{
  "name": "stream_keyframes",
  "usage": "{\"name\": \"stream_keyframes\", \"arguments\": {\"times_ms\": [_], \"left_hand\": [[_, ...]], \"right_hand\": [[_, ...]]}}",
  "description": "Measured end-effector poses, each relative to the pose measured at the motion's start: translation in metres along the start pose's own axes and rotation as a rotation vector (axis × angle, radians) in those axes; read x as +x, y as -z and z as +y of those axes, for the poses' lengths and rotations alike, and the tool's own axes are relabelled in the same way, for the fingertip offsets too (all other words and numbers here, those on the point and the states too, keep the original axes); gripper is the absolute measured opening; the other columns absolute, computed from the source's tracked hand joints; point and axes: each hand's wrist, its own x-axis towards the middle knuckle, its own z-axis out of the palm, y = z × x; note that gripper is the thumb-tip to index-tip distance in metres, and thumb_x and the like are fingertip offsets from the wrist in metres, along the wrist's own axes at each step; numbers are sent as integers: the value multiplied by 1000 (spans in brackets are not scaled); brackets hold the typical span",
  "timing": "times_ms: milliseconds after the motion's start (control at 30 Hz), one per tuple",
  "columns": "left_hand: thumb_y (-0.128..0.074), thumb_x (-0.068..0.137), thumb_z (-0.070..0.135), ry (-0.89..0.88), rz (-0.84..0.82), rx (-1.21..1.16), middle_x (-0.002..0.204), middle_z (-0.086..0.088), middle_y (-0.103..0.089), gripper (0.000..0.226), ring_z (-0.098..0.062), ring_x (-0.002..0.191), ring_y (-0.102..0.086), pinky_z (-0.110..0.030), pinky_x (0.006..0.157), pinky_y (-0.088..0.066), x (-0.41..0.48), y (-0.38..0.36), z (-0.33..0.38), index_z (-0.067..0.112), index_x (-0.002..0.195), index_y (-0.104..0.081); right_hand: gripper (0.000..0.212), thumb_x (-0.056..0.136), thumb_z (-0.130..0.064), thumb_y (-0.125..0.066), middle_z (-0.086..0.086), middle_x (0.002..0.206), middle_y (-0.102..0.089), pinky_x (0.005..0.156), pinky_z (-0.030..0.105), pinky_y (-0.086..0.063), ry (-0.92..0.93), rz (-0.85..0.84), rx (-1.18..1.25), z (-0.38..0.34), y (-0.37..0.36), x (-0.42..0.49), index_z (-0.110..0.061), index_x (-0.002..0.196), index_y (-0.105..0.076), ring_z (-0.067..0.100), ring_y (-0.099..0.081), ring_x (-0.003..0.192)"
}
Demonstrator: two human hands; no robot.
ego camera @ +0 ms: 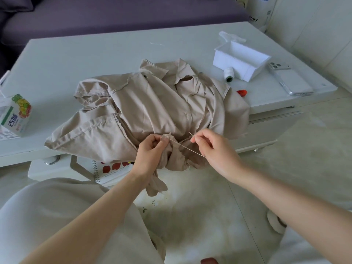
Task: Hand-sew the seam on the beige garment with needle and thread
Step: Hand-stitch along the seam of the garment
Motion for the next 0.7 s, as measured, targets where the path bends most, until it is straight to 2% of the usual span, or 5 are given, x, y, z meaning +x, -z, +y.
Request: {"name": "stream_keyframes", "arguments": {"times_ms": [100, 300, 400, 533, 700], "left_hand": [[-56, 95, 25, -11, 5, 7, 79, -12, -57, 22, -20, 72, -51, -27, 68, -45, 2, -3, 1, 3, 93, -62], [-55, 96, 18, -39, -47, 36, 73, -17, -51, 23, -23, 59, -41, -16, 44, -34, -1, -11, 3, -5, 96, -57], [-54, 97, 18, -31, -58, 26, 73, -16, -50, 24, -20, 54, -38, -18, 45, -34, -2, -12, 3, -6, 97, -57], [-54, 96, 21, -5, -38, 8, 76, -15, -55, 21, -22, 66, -48, -24, 59, -42, -1, -11, 3, 1, 92, -60], [-55, 95, 18, 16, -46, -13, 76, -5, -61, 17, -14, 72, -55, -28, 73, -46, -2, -11, 2, 11, 81, -61]], "right_hand": [[19, 99, -19, -44, -31, 55, -53, 55, 14, -33, -68, 47, -105, 22, 9, 1, -16, 93, -62, -5, -49, 53], [19, 99, -19, -42, -17, 72, -55, 54, 19, -31, -165, 57, -270, 47, 20, -4, -18, 92, -60, 1, -43, 57], [20, 100, -17, -39, -3, 93, -67, 62, 27, -31, -166, 53, -319, 48, 18, -4, -16, 94, -59, 14, -54, 72], [26, 98, -7, -35, 8, 111, -61, 73, 24, -32, -76, 61, -394, 37, 13, -4, -7, 113, -56, 25, -56, 101], [20, 97, -6, -40, -5, 77, -57, 66, 17, -34, 67, 73, -254, 13, 1, -1, -9, 101, -60, 12, -53, 74]]}}
